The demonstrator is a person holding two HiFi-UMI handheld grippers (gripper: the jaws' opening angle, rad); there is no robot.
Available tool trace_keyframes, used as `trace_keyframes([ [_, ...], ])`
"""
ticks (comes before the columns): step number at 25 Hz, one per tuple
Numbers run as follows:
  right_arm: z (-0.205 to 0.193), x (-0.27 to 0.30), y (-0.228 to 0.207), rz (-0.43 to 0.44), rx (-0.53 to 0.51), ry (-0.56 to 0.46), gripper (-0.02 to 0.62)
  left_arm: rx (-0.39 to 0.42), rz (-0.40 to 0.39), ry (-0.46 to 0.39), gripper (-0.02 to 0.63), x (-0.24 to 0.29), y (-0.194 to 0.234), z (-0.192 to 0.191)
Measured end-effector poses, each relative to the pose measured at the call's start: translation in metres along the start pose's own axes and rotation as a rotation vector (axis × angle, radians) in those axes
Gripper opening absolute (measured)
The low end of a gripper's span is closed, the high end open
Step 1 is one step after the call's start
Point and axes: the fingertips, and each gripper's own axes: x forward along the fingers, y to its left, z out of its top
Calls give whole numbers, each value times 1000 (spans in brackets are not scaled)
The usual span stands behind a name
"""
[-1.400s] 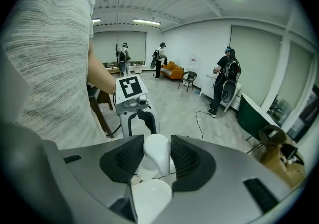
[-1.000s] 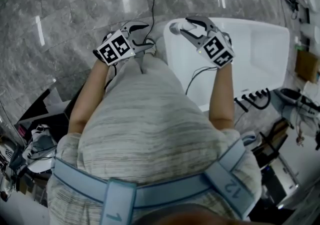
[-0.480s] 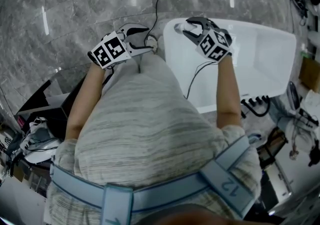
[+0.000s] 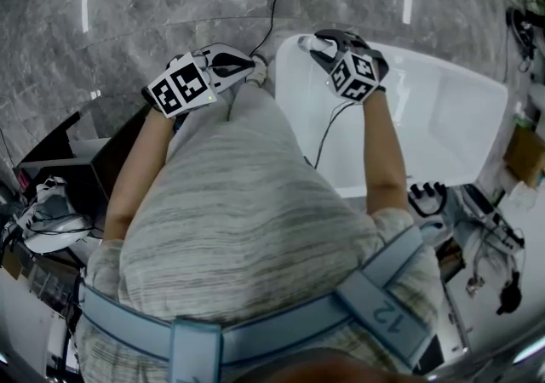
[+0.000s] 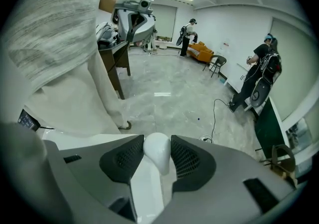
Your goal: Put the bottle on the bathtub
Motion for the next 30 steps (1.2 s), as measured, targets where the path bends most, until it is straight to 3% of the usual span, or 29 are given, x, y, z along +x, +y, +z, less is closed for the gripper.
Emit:
trace_keyframes([
  [10,-17,36,2,7,-154,33,155,-52,40,37,5,3,0,-7],
  [21,-20,46,8,-72,-120,-17,155,-83,66,40,5,10,-5,-13],
  [30,-13,49,14,-18,-136,-5,155,-80,40,34,5,18,-7,-9],
])
